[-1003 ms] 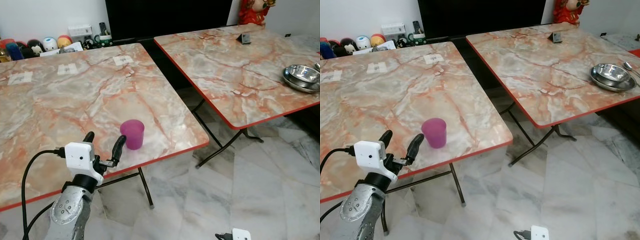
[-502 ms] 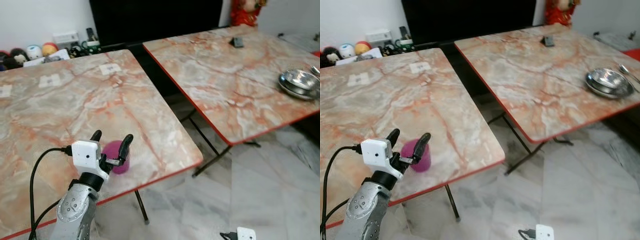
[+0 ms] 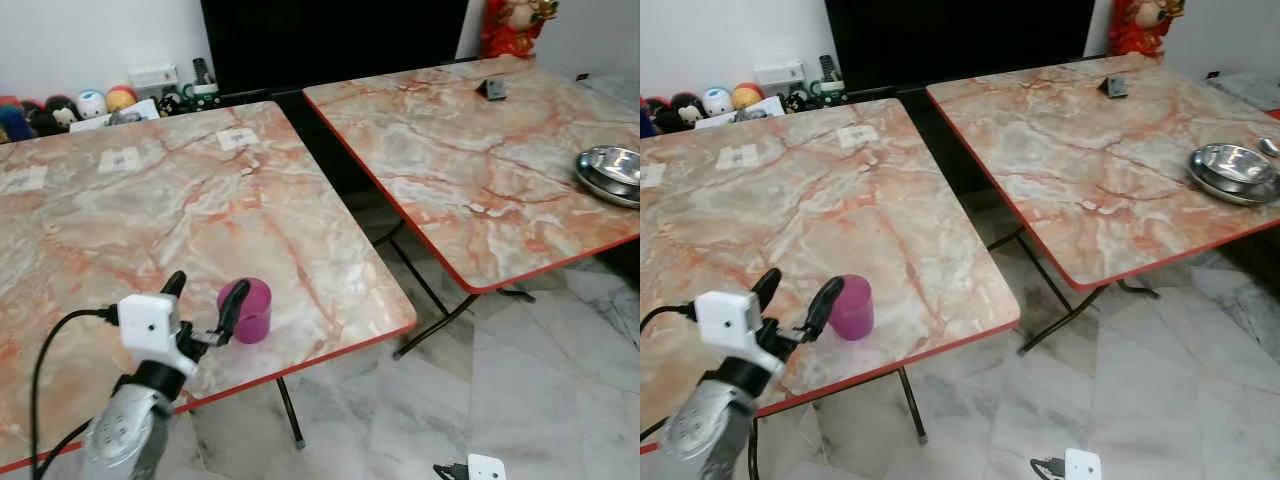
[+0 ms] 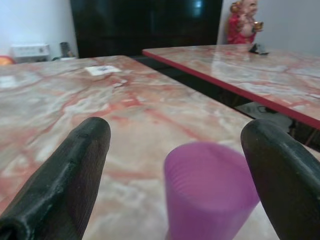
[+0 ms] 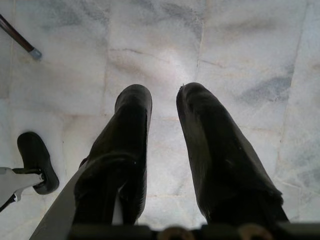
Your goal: Setting the table
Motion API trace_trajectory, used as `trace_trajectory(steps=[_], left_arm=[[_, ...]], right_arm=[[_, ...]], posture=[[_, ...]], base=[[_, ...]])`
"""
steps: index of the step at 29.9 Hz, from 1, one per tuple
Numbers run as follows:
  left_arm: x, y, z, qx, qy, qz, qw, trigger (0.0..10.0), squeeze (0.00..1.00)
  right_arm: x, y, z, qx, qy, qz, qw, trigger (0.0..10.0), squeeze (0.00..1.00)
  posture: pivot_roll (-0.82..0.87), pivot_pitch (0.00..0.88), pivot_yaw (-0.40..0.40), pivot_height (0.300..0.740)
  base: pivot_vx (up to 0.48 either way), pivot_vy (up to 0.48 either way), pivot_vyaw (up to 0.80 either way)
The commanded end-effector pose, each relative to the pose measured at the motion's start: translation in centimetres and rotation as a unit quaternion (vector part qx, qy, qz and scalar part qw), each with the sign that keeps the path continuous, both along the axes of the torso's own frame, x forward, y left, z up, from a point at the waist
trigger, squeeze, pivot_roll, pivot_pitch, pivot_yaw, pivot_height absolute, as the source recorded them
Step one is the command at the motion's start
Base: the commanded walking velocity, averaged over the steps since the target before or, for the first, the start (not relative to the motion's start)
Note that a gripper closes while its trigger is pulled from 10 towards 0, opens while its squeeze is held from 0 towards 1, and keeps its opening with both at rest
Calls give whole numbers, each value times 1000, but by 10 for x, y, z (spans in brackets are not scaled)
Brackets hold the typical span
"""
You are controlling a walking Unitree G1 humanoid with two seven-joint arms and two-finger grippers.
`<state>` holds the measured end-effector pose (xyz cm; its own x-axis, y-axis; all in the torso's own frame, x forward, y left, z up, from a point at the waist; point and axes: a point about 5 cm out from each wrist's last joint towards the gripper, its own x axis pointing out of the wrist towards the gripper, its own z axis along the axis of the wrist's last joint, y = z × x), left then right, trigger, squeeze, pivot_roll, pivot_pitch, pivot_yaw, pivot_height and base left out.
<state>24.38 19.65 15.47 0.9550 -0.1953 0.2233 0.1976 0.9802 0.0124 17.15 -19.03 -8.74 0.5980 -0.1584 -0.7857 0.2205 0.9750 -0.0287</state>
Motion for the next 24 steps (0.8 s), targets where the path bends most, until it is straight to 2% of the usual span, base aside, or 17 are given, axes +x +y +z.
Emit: trace_trajectory(steps=[1,4,9,12,17,24], left_arm=[[-6,4,2,12,4,-9,1000,10000,0],[-15,12,-4,21,24,-16,999,10000,0],[-24,15,-19,42,66,-38,996,10000,0],[-26,17,-24,57,76,-42,995,10000,0],[-22,21,-39,73,112,-48,990,10000,0],[-11,12,-48,80,126,-81,985,10000,0]], right_arm=[[-4,-1,-2,2,8,-6,1000,10000,0],[-5,-2,-2,0,9,-7,1000,10000,0],[-6,-4,-2,-2,11,-6,1000,10000,0],[-6,-5,-2,-3,12,-6,1000,10000,0],[-6,-6,-2,-3,12,-7,1000,10000,0],[-7,-6,-3,-3,14,-7,1000,10000,0]], posture=[[45,108,2,740],[46,111,0,740],[46,117,-8,740],[46,119,-10,740],[42,119,-10,740],[34,118,-6,740]], base=[[0,0,0],[0,0,0],[0,0,0],[0,0,0],[0,0,0],[0,0,0]])
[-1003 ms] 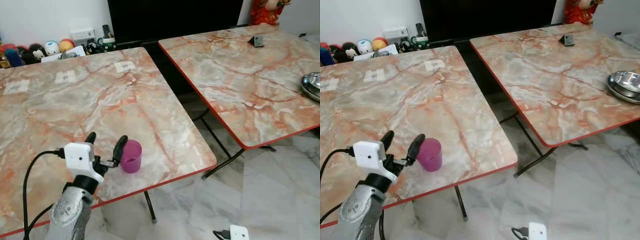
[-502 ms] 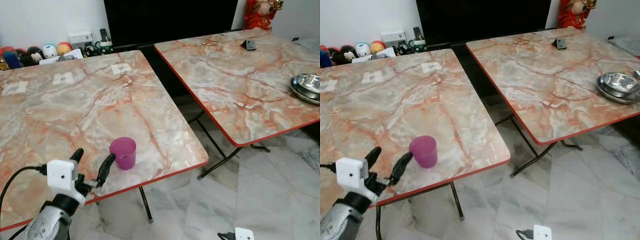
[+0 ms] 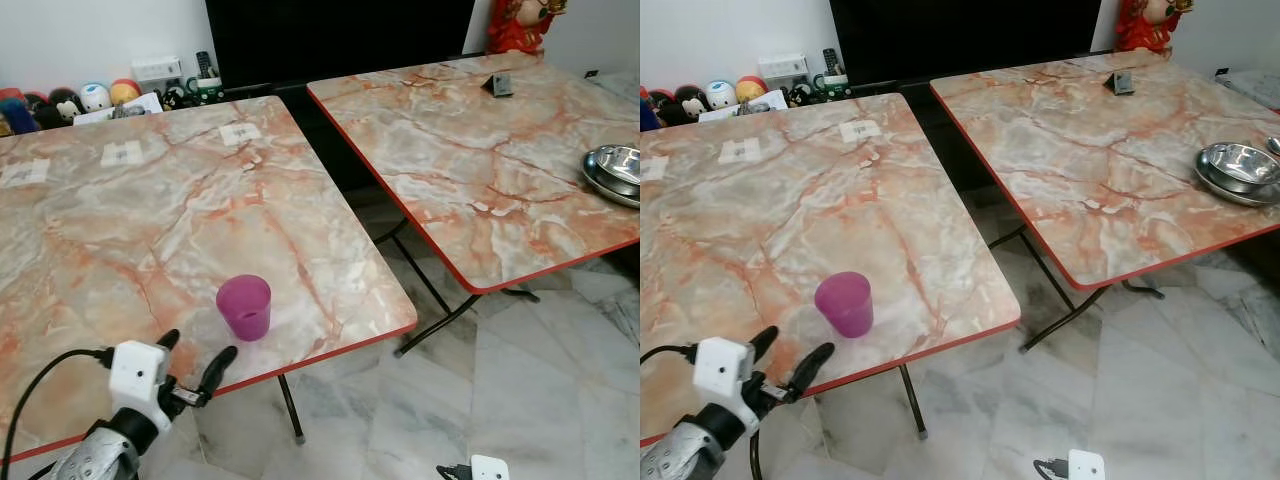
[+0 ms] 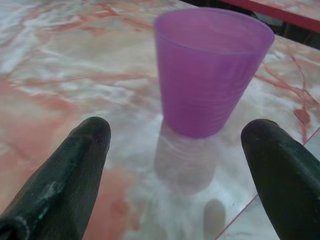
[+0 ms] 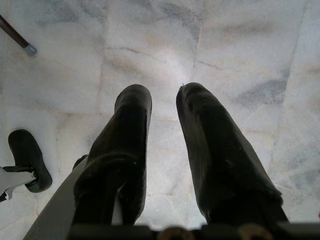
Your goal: Setting the table
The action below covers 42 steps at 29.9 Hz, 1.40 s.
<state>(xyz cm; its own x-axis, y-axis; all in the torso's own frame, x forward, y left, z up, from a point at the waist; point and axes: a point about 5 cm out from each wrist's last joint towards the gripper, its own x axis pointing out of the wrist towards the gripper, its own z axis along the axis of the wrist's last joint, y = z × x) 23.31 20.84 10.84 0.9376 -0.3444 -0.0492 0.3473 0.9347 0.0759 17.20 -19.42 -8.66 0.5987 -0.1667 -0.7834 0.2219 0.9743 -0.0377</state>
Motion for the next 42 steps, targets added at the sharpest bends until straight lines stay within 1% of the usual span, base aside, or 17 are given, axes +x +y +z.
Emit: trace_trajectory(steps=[1,4,11,17,19,30,36,42], left_arm=[[1,0,-2,11,3,-9,1000,10000,0],[5,-4,-7,-1,6,-12,1000,10000,0],[8,-9,-15,-2,14,-21,1000,10000,0],[15,-15,-21,-4,16,-24,1000,10000,0],[21,-18,-23,-6,13,-19,1000,10000,0],[32,-22,-29,-13,6,-12,1000,10000,0],[36,-22,-30,-13,4,-11,1000,10000,0],[42,-27,-32,-16,-2,-5,1000,10000,0]], right_arm=[[-8,-2,-4,2,15,-6,1000,10000,0],[-9,-1,-4,4,16,-5,1000,10000,0],[-8,0,-4,4,16,-4,1000,10000,0],[-7,0,-3,4,14,-4,1000,10000,0],[-6,0,-3,4,13,-4,1000,10000,0],[-5,0,-2,2,10,-3,1000,10000,0],[-5,0,-3,2,10,0,1000,10000,0],[-5,1,-2,1,9,2,1000,10000,0]], posture=[[32,118,-6,740],[29,117,-5,740],[27,116,-7,740],[24,113,-7,740],[19,107,-6,740],[6,91,-2,740],[-1,81,0,740],[-4,80,-1,740]], base=[[0,0,0],[0,0,0],[0,0,0],[0,0,0],[0,0,0],[0,0,0],[0,0,0],[0,0,0]])
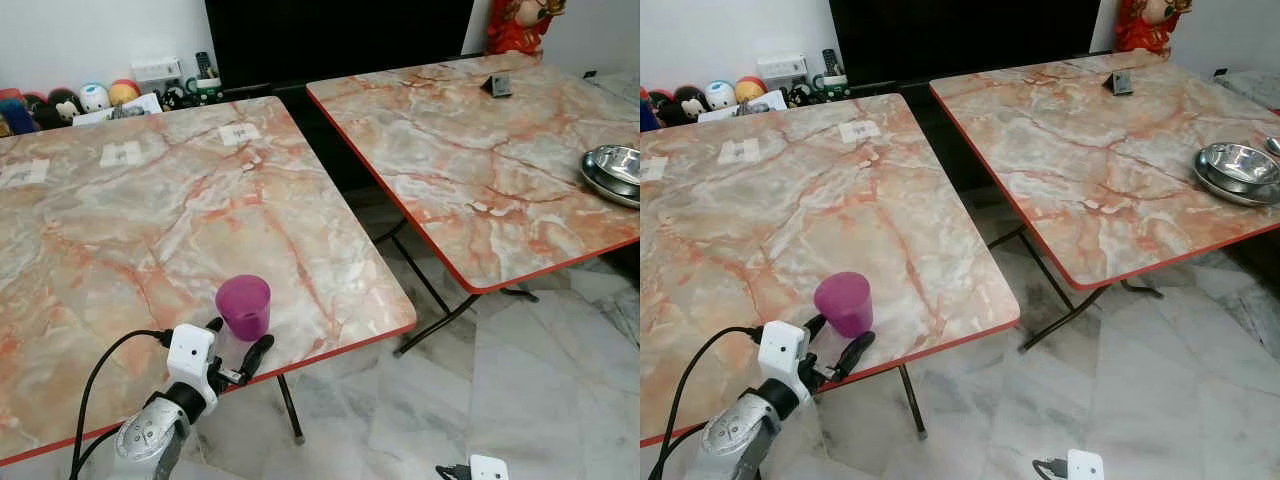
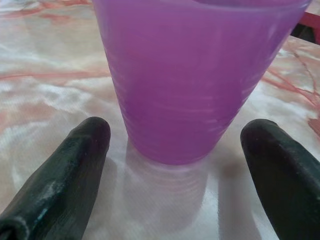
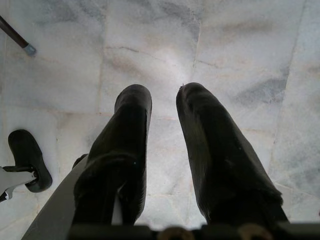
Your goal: Setting the table
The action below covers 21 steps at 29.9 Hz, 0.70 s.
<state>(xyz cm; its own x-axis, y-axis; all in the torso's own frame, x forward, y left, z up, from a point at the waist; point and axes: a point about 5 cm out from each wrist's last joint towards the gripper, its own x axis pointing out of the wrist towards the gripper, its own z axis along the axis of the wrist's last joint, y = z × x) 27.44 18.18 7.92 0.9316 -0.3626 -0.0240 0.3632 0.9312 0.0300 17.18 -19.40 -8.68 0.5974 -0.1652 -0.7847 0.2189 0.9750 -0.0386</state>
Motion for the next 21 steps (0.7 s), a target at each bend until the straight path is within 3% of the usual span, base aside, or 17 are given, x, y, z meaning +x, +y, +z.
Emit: trace_trajectory(steps=[1,21], left_arm=[[1,-1,-3,10,1,4,1000,10000,0],[17,-9,-5,-9,-21,65,998,10000,0]], right_arm=[[-5,1,-2,2,8,0,1000,10000,0],[-3,-1,-1,-1,5,0,1000,10000,0]], posture=[[-4,80,-1,740],[-13,102,-13,740]], base=[[0,0,0],[0,0,0]])
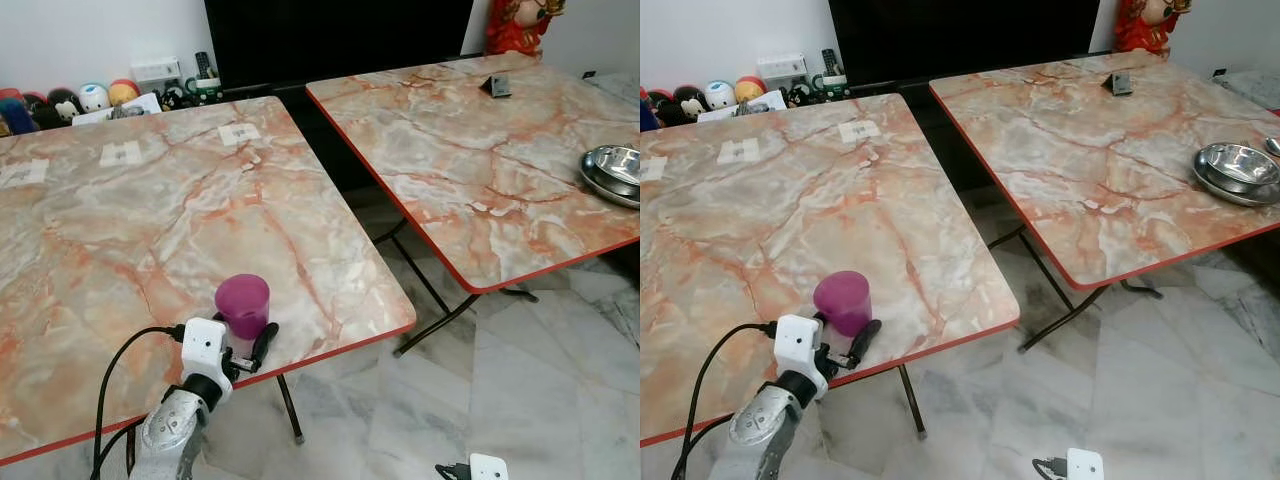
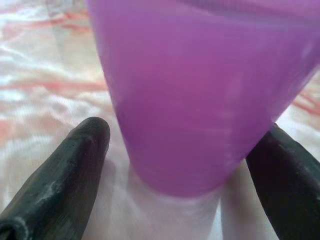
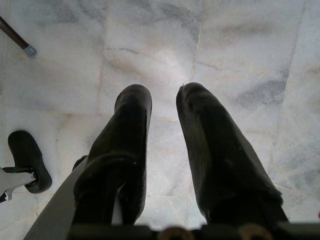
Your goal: Setting the table
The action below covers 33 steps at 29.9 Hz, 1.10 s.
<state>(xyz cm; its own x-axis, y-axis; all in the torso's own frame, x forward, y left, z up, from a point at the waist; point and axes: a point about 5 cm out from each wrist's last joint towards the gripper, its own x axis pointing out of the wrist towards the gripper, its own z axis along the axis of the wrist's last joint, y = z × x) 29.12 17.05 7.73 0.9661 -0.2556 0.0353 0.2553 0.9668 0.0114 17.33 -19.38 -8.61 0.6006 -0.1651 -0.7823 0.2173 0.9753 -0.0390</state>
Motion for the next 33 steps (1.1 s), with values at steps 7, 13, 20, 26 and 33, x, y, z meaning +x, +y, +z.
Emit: trace_trajectory(steps=[7,13,20,26,33], left_arm=[[3,1,-3,0,-5,20,1000,10000,0],[3,-3,-3,-4,-6,18,1000,10000,0],[5,-6,-3,-11,-9,15,1000,0,0],[5,-7,-2,-12,-12,16,1000,0,0],[5,-8,-2,-14,-14,15,1000,0,0]], right_arm=[[-4,0,-2,-1,6,0,1000,10000,0],[-3,0,-2,0,5,0,1000,10000,0],[-3,0,-1,-1,4,0,1000,10000,0],[-3,0,-1,-2,5,0,1000,10000,0],[-4,-1,-2,-2,6,1,1000,10000,0]], posture=[[-13,109,-13,740],[-16,112,-14,740],[-17,113,-14,740],[-15,114,-16,740],[-14,114,-16,740]], base=[[0,0,0],[0,0,0],[0,0,0],[0,0,0],[0,0,0]])
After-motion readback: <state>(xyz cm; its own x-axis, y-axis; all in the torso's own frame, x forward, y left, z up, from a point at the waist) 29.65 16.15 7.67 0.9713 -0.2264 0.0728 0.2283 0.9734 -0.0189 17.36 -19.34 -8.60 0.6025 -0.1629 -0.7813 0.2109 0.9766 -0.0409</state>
